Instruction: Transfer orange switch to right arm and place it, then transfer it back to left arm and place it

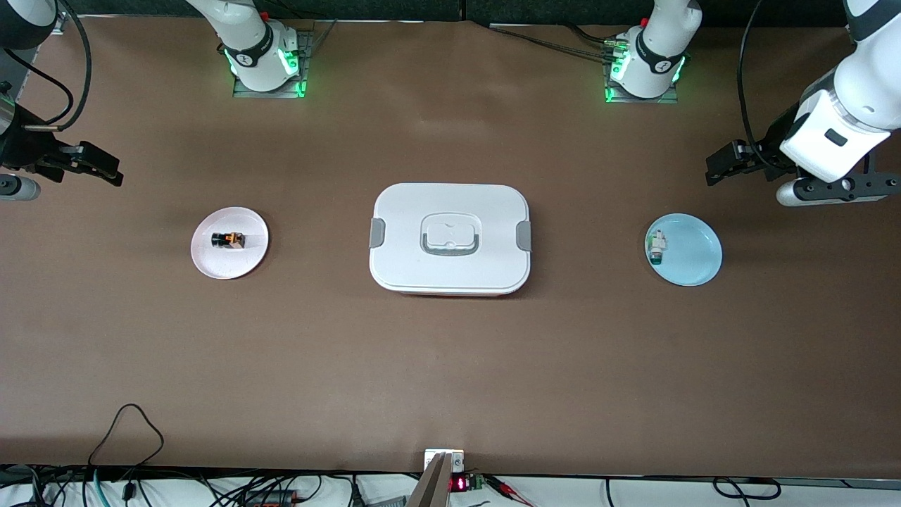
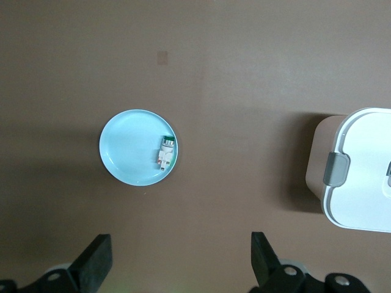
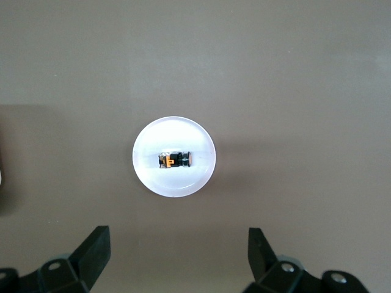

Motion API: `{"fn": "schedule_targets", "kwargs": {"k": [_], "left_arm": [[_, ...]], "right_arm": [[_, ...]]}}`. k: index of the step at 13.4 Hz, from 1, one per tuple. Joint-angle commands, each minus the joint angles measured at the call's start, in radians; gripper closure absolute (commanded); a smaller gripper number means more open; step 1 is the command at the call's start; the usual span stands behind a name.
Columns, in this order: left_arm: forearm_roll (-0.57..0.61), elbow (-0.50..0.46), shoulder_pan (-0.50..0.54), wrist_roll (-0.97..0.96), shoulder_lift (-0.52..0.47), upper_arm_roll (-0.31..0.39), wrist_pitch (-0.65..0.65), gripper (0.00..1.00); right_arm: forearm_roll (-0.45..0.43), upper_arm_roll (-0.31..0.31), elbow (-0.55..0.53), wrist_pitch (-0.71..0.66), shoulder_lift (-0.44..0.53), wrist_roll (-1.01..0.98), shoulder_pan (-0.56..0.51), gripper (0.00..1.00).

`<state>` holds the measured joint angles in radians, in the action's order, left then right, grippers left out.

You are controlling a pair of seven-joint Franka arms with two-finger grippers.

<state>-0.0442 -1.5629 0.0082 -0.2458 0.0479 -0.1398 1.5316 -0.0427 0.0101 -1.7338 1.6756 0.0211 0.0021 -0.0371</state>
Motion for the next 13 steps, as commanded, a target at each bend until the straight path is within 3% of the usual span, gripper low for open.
{"fn": "schedule_targets", "kwargs": {"k": [1,13], "left_arm": [[0.001,0.017,0.004,0.023,0.004,-0.003,-0.004,0.0],[0.001,0.017,0.004,0.023,0.004,-0.003,-0.004,0.0]], "right_arm": [[-0.003,-0.005,0.02,-0.022,-0.003,-0.01,-0.003,0.0],[0.006,-0.004,0.03,-0.011,-0.041,-0.001,0.003,0.0]]}}
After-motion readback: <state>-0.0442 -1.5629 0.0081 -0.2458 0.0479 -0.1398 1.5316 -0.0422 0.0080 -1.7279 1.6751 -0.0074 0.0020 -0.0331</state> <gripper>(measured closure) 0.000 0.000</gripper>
